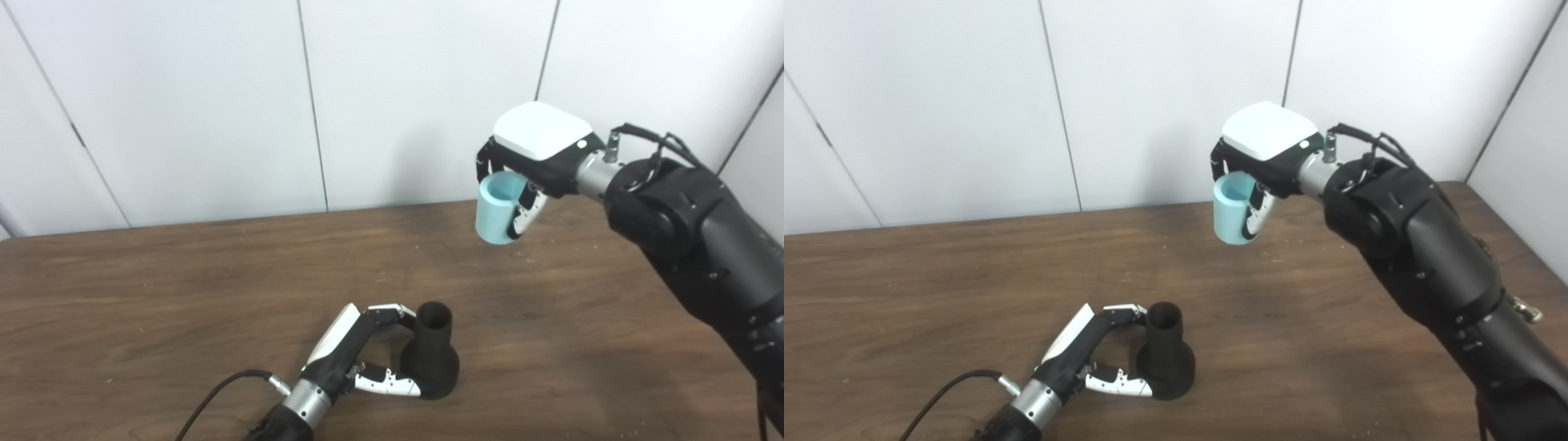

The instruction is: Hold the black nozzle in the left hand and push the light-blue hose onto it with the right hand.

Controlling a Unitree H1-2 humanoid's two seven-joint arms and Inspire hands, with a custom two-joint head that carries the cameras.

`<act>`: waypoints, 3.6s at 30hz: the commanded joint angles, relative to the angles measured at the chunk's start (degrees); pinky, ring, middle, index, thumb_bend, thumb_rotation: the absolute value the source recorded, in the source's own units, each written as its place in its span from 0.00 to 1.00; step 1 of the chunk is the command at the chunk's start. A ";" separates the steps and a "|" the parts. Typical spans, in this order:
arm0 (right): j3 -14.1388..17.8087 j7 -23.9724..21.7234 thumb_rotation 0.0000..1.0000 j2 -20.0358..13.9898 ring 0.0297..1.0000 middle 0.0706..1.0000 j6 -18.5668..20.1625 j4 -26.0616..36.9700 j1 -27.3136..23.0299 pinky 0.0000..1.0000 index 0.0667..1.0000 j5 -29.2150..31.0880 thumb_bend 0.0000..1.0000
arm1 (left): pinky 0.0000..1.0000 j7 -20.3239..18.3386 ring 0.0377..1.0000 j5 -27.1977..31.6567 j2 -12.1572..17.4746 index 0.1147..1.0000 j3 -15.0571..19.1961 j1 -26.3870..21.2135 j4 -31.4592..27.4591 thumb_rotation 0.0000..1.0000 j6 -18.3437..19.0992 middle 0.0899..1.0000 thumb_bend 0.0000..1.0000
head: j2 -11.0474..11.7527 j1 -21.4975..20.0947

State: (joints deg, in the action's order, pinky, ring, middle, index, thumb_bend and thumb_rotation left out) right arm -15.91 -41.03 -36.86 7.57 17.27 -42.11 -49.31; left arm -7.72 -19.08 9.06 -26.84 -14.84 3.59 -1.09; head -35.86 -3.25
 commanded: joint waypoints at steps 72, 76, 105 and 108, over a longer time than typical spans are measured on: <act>3.78 -9.22 0.00 2.83 0.13 0.43 1.99 16.29 -4.69 0.08 0.44 18.84 0.53 | 0.89 -6.74 0.73 -3.38 1.77 0.41 -1.00 -0.66 -0.21 0.08 10.50 0.56 0.51 | -5.83 2.75; 3.45 -11.44 0.00 2.18 0.13 0.43 3.35 16.65 -5.11 0.08 0.44 20.21 0.53 | 0.88 -7.01 0.73 -3.49 1.76 0.41 -0.90 -0.42 -1.14 0.08 11.46 0.56 0.51 | -5.92 2.55; 0.23 -13.15 0.00 1.79 0.22 0.43 4.74 14.09 -4.85 0.16 0.44 18.79 0.53 | 0.88 -7.24 0.73 -3.32 1.76 0.41 -0.55 0.06 -1.93 0.08 12.00 0.57 0.51 | -6.23 2.33; 0.36 -12.29 0.00 1.93 0.22 0.43 3.86 14.05 -4.40 0.17 0.44 18.61 0.53 | 0.87 -7.12 0.73 -3.59 1.67 0.41 -0.74 0.13 -1.68 0.08 11.83 0.57 0.51 | -6.22 2.33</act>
State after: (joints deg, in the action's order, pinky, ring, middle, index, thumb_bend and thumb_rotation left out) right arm -16.67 -55.56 -34.63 12.45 31.31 -44.68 -30.17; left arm -12.12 -20.34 8.86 -26.88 -16.82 0.18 6.88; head -42.01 -0.88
